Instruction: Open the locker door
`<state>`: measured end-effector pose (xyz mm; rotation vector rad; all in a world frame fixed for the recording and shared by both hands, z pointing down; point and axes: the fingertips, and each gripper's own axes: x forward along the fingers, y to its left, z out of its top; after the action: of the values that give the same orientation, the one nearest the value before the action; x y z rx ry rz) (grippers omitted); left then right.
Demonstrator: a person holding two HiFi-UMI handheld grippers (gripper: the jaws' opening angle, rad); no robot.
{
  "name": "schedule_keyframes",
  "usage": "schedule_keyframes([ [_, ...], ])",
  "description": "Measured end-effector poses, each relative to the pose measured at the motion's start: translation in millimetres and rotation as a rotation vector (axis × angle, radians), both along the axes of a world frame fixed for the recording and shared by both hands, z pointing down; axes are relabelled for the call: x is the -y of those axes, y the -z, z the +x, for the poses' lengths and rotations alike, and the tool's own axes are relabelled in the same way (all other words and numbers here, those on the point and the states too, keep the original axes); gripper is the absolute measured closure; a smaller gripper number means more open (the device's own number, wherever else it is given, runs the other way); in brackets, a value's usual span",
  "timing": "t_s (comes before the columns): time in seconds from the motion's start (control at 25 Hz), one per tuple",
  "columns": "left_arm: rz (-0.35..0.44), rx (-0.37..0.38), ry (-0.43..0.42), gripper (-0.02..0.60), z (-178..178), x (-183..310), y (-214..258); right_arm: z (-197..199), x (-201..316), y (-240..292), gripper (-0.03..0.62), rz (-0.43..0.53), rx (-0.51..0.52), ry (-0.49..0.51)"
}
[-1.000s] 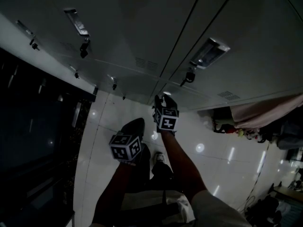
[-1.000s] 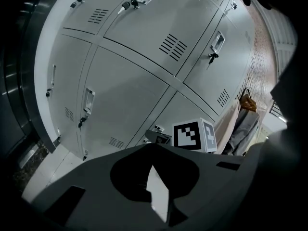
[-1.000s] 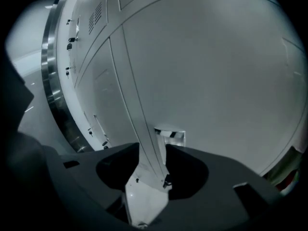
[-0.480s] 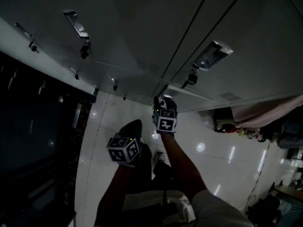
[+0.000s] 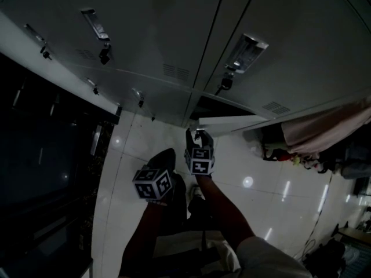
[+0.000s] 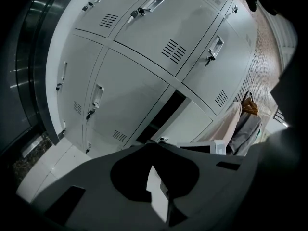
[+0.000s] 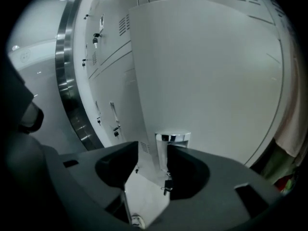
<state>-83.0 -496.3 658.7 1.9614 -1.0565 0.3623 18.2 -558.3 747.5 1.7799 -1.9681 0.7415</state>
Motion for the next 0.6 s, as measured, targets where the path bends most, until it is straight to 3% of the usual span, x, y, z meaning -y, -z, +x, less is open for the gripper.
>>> schedule_keyframes([
  [0.2,0.02,-0.019,0.024,0.583,2,-14,7,1,-33,3,0.376,0.02,-0.004,0.001],
  [0.36,0.025,-0.007,0.035,0.583,3,-28,11,7,-53,4,0.45,0.039,-0.034,0.027],
  [0.6,0.025,-0.009,0.041,0.583,10,-54,13,14,-78,4,0.453,0.051,-0.034,0.05],
])
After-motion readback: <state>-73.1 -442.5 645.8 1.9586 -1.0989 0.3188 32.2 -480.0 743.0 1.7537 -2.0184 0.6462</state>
